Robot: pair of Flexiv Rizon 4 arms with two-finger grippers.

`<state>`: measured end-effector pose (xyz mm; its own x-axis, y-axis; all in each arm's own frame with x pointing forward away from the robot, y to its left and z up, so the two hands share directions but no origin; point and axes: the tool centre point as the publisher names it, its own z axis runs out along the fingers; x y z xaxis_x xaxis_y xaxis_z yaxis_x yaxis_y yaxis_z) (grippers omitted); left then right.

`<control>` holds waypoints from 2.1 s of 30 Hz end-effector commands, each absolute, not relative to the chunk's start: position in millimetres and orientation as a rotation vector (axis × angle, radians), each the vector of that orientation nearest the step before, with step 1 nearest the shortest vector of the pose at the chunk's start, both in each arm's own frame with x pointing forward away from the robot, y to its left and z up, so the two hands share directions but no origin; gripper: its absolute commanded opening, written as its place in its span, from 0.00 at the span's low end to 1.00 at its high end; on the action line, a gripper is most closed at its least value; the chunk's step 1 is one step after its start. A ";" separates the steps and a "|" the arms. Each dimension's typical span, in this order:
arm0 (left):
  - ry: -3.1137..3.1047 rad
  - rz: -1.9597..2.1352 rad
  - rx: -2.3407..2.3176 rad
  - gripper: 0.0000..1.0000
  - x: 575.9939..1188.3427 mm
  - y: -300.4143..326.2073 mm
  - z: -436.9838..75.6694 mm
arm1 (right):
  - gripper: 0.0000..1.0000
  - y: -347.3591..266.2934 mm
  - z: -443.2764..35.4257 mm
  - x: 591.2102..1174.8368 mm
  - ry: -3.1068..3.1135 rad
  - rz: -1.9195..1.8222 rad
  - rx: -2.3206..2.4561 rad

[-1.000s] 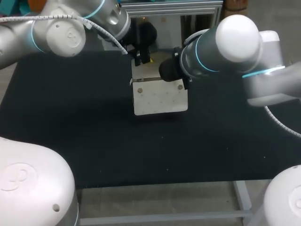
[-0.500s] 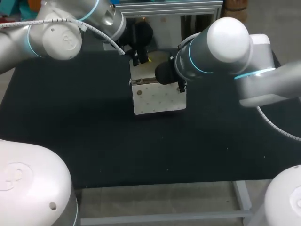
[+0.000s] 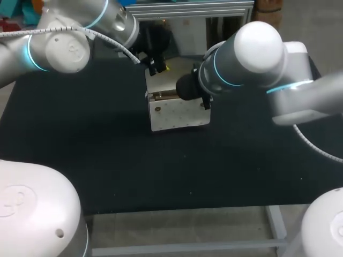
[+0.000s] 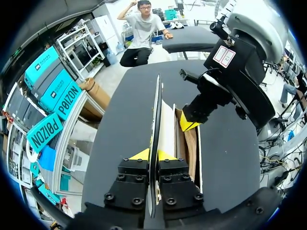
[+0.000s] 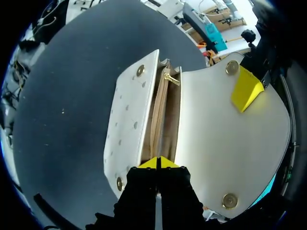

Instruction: Pick up the bag, open it, inspect its contents, close it, and place it on the opposite side

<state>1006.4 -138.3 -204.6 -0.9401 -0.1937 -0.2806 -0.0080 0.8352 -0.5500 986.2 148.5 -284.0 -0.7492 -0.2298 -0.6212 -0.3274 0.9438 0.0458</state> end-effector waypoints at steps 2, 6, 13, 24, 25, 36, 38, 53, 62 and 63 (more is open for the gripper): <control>2.691 -0.803 -0.160 0.00 1006.5 -138.9 -202.6 | 0.00 146.1 -284.8 979.3 2.447 0.196 -0.389; 2.686 -0.823 -0.165 0.00 1006.3 -139.0 -202.8 | 0.00 145.5 -290.0 979.5 2.463 0.201 -0.389; 2.682 -0.839 -0.145 0.00 1001.8 -139.4 -200.6 | 0.00 146.7 -302.5 985.5 2.500 0.209 -0.392; 2.711 -0.894 -0.089 0.00 993.4 -142.2 -205.2 | 0.00 152.6 -307.6 995.2 2.514 0.208 -0.393; 2.714 -0.898 -0.081 0.00 992.5 -142.5 -205.9 | 0.00 153.1 -307.9 996.2 2.514 0.208 -0.393; 2.722 -0.935 -0.023 0.00 981.1 -141.2 -205.7 | 0.00 157.1 -315.8 1004.8 2.535 0.204 -0.392; 2.721 -0.931 -0.021 0.00 979.9 -140.6 -204.9 | 0.00 157.6 -318.6 1005.4 2.543 0.203 -0.393; 2.625 -0.978 0.110 0.00 984.0 -138.4 -209.4 | 0.00 157.0 -325.8 992.2 2.574 0.170 -0.388; 2.602 -1.013 0.147 0.00 984.9 -136.6 -211.8 | 0.40 156.5 -334.7 986.3 2.604 0.156 -0.369; 2.601 -1.012 0.148 0.00 984.9 -136.4 -211.7 | 0.48 156.6 -336.1 985.4 2.610 0.157 -0.366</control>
<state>986.9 -139.2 -212.3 -0.9368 -0.0257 -0.3490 0.2127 0.7502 -0.6261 984.9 154.9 -332.4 -0.8361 -0.2268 -0.4995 -0.2884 0.9563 0.0486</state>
